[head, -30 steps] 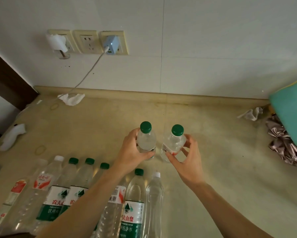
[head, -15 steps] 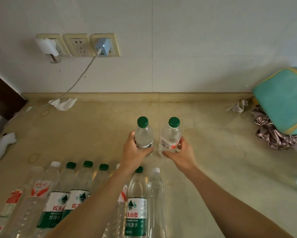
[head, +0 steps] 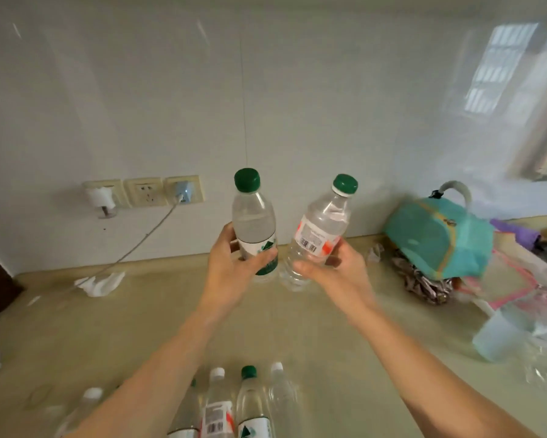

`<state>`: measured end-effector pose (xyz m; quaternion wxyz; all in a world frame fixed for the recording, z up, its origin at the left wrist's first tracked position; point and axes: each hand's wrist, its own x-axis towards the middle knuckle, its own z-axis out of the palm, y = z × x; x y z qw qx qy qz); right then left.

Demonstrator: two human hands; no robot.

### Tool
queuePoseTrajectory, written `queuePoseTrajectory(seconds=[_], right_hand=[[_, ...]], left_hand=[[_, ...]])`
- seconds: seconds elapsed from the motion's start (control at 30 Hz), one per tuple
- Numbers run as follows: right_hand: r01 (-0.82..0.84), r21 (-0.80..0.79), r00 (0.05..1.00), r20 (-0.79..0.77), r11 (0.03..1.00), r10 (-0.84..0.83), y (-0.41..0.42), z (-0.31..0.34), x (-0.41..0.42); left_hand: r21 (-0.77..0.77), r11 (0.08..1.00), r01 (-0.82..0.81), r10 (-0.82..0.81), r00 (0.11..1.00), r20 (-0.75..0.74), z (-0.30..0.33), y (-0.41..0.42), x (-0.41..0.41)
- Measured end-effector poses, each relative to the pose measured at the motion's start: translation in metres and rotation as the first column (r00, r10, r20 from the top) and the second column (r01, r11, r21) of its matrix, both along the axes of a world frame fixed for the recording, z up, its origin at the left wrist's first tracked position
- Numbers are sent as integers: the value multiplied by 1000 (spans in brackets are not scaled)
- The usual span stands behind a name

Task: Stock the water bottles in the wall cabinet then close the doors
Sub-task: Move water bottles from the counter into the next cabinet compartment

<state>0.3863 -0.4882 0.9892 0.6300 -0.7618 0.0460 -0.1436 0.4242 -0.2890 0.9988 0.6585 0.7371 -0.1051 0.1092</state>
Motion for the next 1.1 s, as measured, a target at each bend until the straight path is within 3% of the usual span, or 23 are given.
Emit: queuePoseTrajectory(seconds=[0.2, 0.33, 0.57, 0.7, 0.83, 1.1], right_hand=[[13, -30, 971, 238, 999, -6, -4, 134, -22], [38, -37, 914, 406, 999, -19, -12, 222, -28], [110, -109, 813, 582, 988, -26, -22, 356, -27], [170, -187, 827, 560, 967, -37, -28, 403, -14], [205, -260, 849, 527, 944, -39, -32, 419, 13], [294, -377, 865, 496, 878, -77, -31, 421, 61]], left_hand=[[-53, 999, 12, 3, 962, 275, 128, -5, -9], [-39, 999, 13, 6, 889, 457, 217, -4, -19], [-47, 999, 20, 14, 781, 625, 352, -4, -31], [20, 997, -75, 44, 755, 654, 396, -4, -16], [124, 959, -255, 141, 807, 573, 410, -8, 9], [273, 913, -303, 147, 869, 473, 419, -17, 53]])
